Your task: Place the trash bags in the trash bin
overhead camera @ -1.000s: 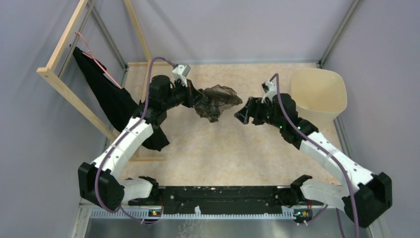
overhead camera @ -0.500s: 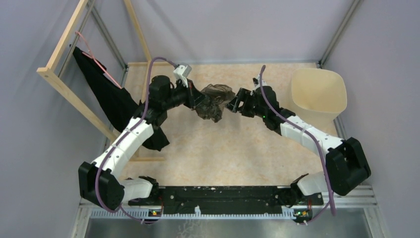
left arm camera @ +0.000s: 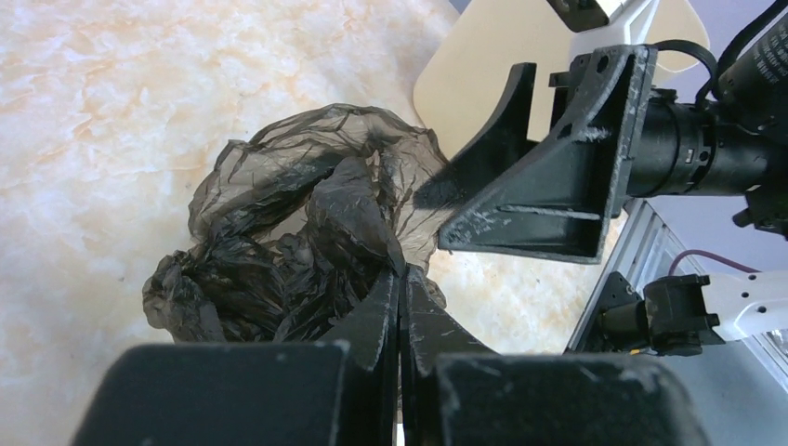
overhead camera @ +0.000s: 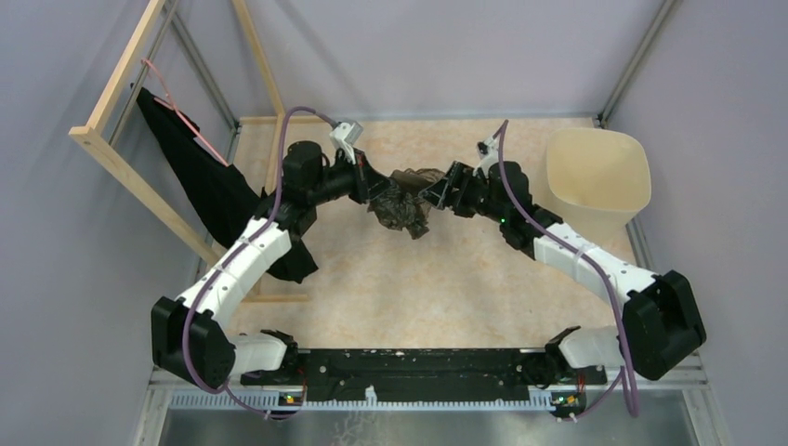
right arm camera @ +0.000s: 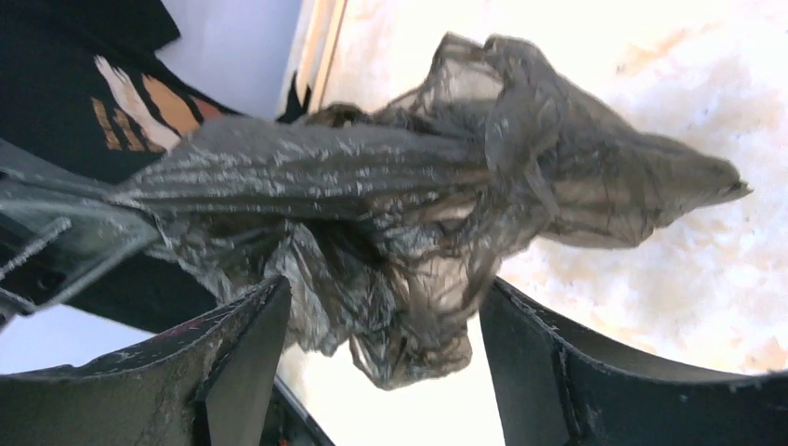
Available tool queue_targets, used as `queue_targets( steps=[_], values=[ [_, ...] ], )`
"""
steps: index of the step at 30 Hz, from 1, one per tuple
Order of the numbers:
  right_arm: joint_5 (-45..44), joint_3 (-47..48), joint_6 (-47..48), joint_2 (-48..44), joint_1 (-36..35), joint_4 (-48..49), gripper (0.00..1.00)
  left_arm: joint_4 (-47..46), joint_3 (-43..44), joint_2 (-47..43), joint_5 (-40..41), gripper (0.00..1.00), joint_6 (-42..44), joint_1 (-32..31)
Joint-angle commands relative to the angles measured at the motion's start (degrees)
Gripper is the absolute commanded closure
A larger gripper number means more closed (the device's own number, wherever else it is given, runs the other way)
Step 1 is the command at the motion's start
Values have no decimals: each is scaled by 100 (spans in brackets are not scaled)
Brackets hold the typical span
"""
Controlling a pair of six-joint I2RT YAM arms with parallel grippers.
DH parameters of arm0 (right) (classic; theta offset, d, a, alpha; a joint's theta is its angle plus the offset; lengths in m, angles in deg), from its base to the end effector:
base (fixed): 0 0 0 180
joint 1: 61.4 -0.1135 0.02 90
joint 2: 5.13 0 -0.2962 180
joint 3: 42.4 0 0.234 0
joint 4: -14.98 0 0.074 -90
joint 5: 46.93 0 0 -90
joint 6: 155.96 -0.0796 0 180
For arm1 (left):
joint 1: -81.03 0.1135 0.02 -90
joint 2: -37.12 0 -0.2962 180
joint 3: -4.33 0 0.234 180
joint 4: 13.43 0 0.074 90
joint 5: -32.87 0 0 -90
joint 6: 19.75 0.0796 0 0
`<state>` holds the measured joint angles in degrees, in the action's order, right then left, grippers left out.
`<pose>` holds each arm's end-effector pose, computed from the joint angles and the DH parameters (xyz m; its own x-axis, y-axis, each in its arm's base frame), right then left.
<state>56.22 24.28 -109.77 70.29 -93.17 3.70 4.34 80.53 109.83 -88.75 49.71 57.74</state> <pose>0.2617 0.1834 0.3127 -0.6908 0.3651 -0.6241 -0.2996 0.6410 0.7066 0.2617 -0.1581 0.3756 -0.4940 -0.1126 -0.8621 0.6728 0.5785 -0.4611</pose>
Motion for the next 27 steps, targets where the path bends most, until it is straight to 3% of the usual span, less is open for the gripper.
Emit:
queue_targets(
  steps=[1,3,5,7,9,13,17,22,27],
  values=[
    [-510,-254,-415,109,-23,848,28,-655,-168,-133,-322,100,-92,-18],
    [-513,-397,-614,328,-17,1271,33,-781,-243,-259,-336,100,-83,-18],
    [-466,-535,-697,566,-20,1777,45,-889,-315,-378,-353,100,-72,-16],
    [-324,-638,-753,745,37,2029,70,-983,-372,-489,-363,100,-74,-18],
    [-200,-746,-713,756,123,2093,84,-1001,-409,-595,-217,100,-66,-18],
    [-381,-1162,-58,163,302,1743,98,-822,-492,-909,522,100,42,-18],
    [-338,-1503,602,-829,635,1103,100,-798,-564,-1179,899,100,93,-18],
    [218,-1245,1642,-1854,777,101,100,-933,-614,-1327,770,100,115,-18],
    [-53,-1003,2448,-2540,1064,-950,100,-1053,-664,-1464,587,100,225,-16]
  ],
)
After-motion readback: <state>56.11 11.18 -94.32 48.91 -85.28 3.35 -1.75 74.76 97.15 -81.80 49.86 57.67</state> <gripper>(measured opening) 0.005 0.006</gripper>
